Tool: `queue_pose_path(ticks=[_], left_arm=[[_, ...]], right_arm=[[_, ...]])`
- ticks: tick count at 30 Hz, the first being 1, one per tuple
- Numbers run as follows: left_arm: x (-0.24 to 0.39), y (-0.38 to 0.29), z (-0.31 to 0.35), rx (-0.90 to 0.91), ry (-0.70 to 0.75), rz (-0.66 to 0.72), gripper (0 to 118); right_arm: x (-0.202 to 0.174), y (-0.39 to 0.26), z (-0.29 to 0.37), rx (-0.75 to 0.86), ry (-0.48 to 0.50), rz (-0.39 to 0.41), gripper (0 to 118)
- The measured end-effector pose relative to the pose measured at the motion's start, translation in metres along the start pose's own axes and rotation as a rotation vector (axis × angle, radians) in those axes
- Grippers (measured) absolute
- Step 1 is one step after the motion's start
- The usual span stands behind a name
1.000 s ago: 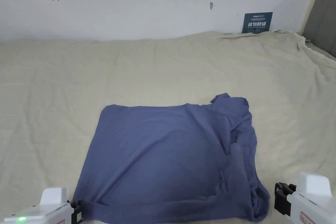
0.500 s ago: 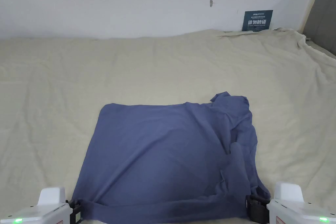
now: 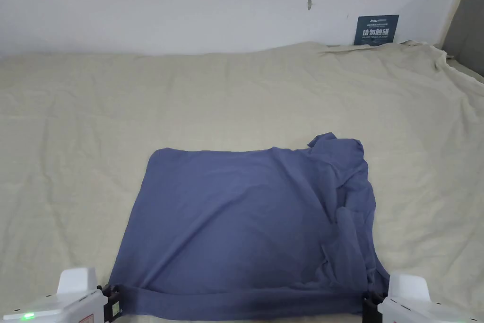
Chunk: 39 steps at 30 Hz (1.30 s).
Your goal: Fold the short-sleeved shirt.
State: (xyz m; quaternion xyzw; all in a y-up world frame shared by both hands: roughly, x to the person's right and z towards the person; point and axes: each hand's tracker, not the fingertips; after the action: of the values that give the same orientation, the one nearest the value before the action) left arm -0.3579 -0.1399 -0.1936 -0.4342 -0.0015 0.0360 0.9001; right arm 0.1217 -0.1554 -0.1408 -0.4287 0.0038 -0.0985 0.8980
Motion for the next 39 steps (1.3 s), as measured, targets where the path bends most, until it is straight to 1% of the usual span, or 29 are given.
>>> queue_pose_path(ticks=[5, 8, 11, 16, 23, 27, 31, 33, 39], left_arm=[[-0.011, 0.008, 0.004, 0.041, -0.016, 0.083, 3], [-0.014, 0.019, 0.007, 0.072, -0.024, 0.113, 3], [-0.016, 0.037, 0.008, 0.1, -0.026, 0.125, 3], [-0.011, 0.074, -0.001, 0.14, -0.022, 0.109, 3], [0.005, 0.116, -0.045, 0.12, 0.014, 0.015, 3], [0.014, 0.131, -0.081, 0.081, 0.042, -0.041, 3], [0.021, 0.138, -0.114, 0.04, 0.064, -0.069, 3], [0.022, 0.14, -0.129, 0.022, 0.075, -0.075, 3], [0.027, 0.137, -0.155, -0.058, 0.108, -0.095, 4]], right_arm=[[0.003, 0.014, 0.02, 0.049, 0.019, 0.018, 6], [-0.002, 0.029, 0.03, 0.086, 0.03, 0.039, 6], [-0.005, 0.049, 0.033, 0.105, 0.038, 0.048, 6], [-0.002, 0.082, 0.018, 0.116, 0.048, 0.033, 6], [0.007, 0.121, -0.029, 0.086, 0.024, 0.036, 6], [0.01, 0.135, -0.06, 0.033, 0.011, 0.006, 6], [0.011, 0.145, -0.091, -0.017, -0.001, -0.025, 6], [0.022, 0.15, -0.116, -0.042, -0.013, -0.022, 6], [0.024, 0.147, -0.146, -0.08, -0.044, -0.005, 7]])
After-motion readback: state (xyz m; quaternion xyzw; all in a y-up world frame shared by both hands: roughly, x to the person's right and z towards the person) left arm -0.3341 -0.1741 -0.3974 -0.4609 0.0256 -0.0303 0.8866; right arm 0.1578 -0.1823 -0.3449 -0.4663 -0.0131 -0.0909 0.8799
